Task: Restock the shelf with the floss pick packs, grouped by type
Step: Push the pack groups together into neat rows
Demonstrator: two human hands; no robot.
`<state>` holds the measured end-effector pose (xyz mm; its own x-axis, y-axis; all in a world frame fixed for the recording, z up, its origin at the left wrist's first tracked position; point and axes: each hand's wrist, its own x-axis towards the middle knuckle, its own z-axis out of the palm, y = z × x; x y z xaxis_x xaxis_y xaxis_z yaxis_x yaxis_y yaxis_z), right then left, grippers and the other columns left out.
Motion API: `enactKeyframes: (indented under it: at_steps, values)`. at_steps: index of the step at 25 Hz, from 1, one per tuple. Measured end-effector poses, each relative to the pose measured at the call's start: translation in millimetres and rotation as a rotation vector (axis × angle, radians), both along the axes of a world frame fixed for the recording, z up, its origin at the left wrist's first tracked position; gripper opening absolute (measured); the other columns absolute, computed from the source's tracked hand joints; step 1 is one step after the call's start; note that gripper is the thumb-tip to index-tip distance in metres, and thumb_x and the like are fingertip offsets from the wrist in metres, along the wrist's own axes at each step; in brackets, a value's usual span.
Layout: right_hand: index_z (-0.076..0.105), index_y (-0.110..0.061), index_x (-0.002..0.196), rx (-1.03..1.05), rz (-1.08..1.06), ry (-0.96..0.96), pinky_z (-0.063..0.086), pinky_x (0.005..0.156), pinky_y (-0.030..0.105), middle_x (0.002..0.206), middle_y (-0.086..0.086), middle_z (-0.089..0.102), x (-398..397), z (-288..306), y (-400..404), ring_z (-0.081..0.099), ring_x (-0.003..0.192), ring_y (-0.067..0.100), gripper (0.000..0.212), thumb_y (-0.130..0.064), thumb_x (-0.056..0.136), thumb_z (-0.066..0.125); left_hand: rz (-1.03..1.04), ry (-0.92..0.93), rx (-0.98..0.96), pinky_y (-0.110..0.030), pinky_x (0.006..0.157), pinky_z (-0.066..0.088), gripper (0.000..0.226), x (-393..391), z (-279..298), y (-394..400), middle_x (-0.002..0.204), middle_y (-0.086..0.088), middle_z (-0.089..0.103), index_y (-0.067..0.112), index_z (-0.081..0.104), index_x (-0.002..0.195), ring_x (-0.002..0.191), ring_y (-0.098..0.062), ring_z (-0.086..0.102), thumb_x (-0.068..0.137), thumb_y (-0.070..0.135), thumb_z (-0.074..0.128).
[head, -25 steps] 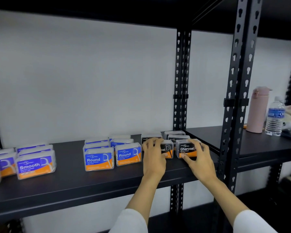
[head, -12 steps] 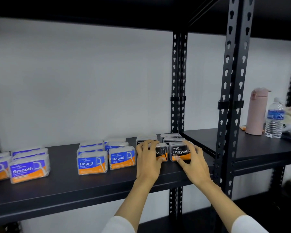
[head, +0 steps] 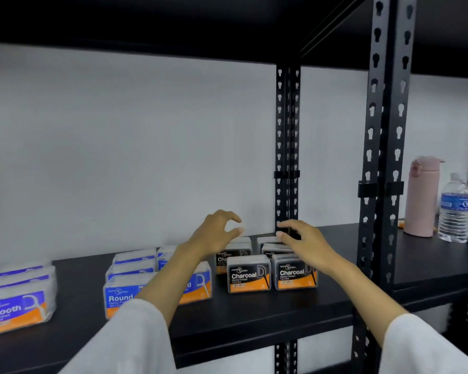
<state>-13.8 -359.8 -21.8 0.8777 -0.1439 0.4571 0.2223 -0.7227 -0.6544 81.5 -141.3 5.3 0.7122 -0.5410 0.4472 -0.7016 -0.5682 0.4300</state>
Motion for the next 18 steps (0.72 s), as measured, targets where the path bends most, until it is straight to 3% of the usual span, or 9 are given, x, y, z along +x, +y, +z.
enactKeyframes:
  at_steps: [7,9,11,18]
  values:
    - [0.067,-0.020,0.115,-0.059,0.005,0.207,0.035,0.092,0.015,0.116,-0.006,0.063,48,3,-27,0.053,0.112,0.007,0.026,-0.021,0.089,0.064,-0.078,0.191,0.218,-0.031,0.111,0.031,0.029,62,0,-6,0.139,0.000,0.053,0.023,0.063,0.123,0.131,-0.017,0.044,0.095,0.028,0.057]
    - [0.071,-0.021,0.107,-0.044,0.014,0.221,0.038,0.079,0.006,0.104,-0.010,0.066,53,2,-31,0.058,0.102,0.004,0.020,-0.021,0.088,0.066,-0.082,0.238,0.258,-0.030,0.109,0.034,0.027,70,-3,-11,0.135,-0.003,0.057,0.021,0.065,0.121,0.128,-0.018,0.048,0.095,0.019,0.057]
    - [0.072,-0.020,0.103,-0.046,0.009,0.213,0.037,0.071,0.004,0.104,-0.008,0.068,56,1,-33,0.057,0.095,0.000,0.017,-0.020,0.087,0.067,-0.086,0.283,0.256,-0.031,0.107,0.036,0.029,74,-5,-14,0.132,-0.005,0.060,0.020,0.068,0.118,0.126,-0.020,0.049,0.094,0.009,0.054]
    - [0.072,-0.021,0.105,-0.037,-0.002,0.207,0.035,0.095,0.020,0.117,-0.004,0.065,55,0,-36,0.054,0.113,0.010,0.018,-0.017,0.089,0.064,-0.118,0.330,0.128,-0.028,0.103,0.038,0.027,61,-11,-33,0.127,-0.006,0.063,0.018,0.072,0.111,0.124,-0.018,0.051,0.092,0.005,0.058]
